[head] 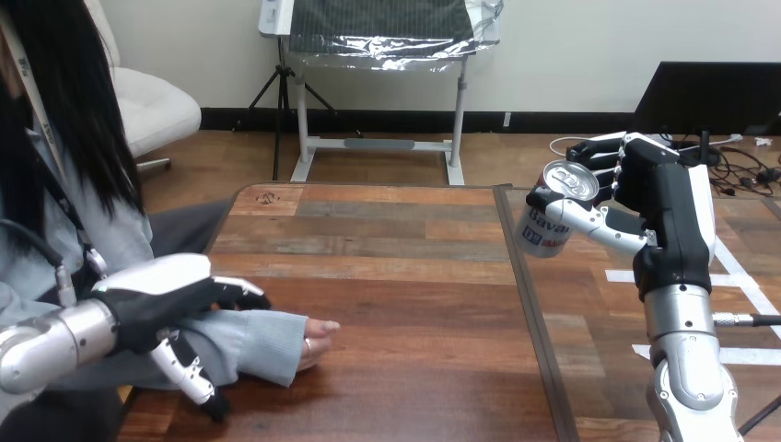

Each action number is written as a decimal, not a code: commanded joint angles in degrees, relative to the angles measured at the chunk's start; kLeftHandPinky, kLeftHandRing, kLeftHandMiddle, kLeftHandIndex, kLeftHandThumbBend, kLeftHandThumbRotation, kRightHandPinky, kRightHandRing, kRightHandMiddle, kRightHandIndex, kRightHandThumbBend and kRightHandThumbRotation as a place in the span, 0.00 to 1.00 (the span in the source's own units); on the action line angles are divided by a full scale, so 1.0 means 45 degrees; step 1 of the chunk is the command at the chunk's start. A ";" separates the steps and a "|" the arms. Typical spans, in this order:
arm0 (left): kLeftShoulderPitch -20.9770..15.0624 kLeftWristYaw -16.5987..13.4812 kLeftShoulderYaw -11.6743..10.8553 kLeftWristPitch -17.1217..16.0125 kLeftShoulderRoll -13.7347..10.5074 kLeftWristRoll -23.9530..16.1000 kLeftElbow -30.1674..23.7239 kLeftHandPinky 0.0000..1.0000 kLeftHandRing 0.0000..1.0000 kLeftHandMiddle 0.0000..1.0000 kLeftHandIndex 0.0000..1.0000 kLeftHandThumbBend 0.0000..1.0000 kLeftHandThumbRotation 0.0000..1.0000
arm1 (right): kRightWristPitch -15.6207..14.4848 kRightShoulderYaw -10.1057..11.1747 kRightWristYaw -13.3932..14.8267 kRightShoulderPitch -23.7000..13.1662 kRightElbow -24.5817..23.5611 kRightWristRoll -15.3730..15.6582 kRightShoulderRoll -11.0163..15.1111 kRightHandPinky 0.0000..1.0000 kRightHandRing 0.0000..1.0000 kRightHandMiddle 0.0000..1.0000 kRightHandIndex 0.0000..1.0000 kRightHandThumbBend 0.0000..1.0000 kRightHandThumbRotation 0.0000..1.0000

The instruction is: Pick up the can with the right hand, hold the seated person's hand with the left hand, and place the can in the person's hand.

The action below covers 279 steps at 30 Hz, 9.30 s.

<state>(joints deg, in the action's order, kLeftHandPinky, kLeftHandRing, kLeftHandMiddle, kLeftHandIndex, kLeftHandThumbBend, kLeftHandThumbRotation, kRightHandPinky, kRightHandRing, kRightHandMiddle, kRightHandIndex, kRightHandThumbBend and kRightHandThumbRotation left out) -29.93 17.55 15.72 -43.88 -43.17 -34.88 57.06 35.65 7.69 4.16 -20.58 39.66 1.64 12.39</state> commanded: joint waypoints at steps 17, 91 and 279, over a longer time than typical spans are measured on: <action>-0.1231 -0.1828 0.0833 0.0142 0.0386 -0.0599 0.1834 0.77 0.82 0.83 0.83 1.00 0.20 | -0.0271 0.0176 -0.0251 0.0051 -0.1898 -0.0509 -0.0069 0.30 0.36 0.44 0.45 0.72 0.00; -0.1969 -0.4286 0.1148 0.1232 0.2197 -0.0273 0.2714 0.24 0.29 0.36 0.38 0.84 0.00 | 0.1286 -0.0565 -0.0943 -0.0842 0.2024 0.0409 -0.0549 0.36 0.41 0.48 0.50 0.77 0.00; 0.0764 -0.3328 -0.0493 0.1065 0.2250 0.2350 -0.3472 0.91 0.96 0.95 0.98 1.00 0.48 | 0.1192 -0.2630 -0.0787 -0.1198 0.1753 0.2114 -0.1603 0.94 0.93 0.91 0.97 1.00 0.47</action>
<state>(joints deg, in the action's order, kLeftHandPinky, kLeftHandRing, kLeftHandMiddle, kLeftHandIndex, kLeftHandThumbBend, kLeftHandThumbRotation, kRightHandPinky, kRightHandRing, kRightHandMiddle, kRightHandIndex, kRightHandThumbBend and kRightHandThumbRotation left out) -25.95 4.62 16.53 -37.73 -33.34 -26.62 40.85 39.24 -4.82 1.20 -21.82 49.82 12.24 3.77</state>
